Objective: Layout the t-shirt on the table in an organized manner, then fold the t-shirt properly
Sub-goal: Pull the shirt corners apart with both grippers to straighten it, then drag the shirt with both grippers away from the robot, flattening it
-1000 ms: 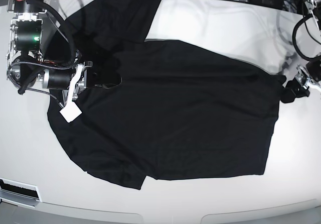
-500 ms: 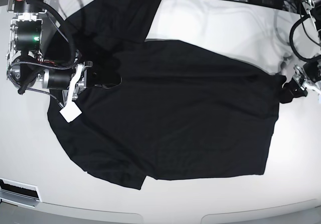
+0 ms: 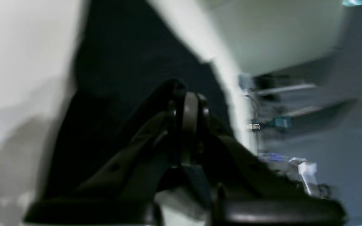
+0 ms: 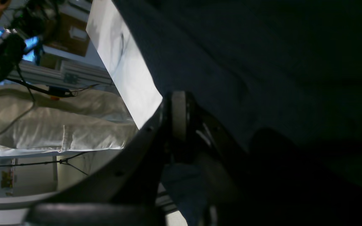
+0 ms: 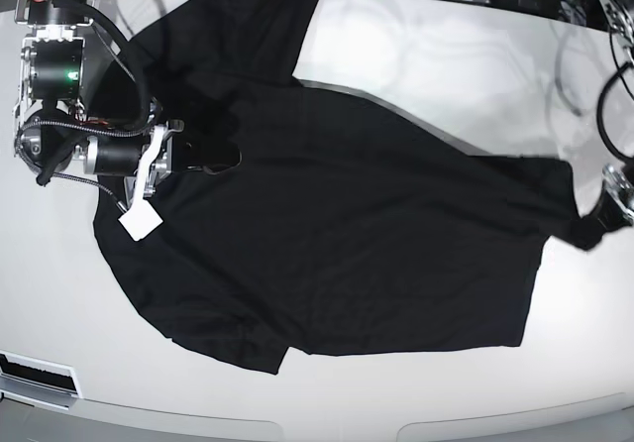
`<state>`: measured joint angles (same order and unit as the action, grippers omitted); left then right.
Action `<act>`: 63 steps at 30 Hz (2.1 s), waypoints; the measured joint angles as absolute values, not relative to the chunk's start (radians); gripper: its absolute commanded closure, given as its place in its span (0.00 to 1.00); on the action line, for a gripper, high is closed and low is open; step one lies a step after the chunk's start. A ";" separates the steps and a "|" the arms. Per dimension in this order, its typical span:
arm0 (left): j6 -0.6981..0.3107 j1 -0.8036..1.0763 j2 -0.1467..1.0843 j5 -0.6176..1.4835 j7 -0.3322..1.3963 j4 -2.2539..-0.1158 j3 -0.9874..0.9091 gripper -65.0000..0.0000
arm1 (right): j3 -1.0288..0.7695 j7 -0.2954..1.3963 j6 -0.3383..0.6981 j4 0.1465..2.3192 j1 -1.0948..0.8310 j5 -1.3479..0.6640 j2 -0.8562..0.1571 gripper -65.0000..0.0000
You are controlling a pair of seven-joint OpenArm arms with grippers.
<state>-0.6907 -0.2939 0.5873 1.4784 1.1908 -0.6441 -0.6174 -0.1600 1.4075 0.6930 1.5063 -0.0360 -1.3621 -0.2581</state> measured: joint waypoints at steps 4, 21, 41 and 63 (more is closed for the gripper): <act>-0.690 -0.269 0.589 1.458 1.239 -0.641 -0.617 1.00 | -0.160 1.411 0.693 1.558 -0.043 -1.411 -0.262 1.00; -0.690 -0.160 0.588 1.459 1.216 -0.641 -0.617 1.00 | -0.450 1.415 0.693 2.017 -0.527 -1.272 -0.257 1.00; -0.690 -0.159 0.590 1.459 1.212 -0.641 -0.617 1.00 | -0.645 1.123 0.673 1.377 -0.368 -0.935 -0.149 0.55; -0.690 -0.159 0.590 1.459 1.209 -0.641 -0.617 1.00 | -0.613 1.143 0.697 1.365 -0.385 -1.029 -0.181 0.55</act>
<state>-0.6899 -0.1585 0.5896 1.4590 1.2087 -0.6407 -0.6167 -0.6128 1.1431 0.6971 1.3647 -0.3855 -1.0290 -0.1814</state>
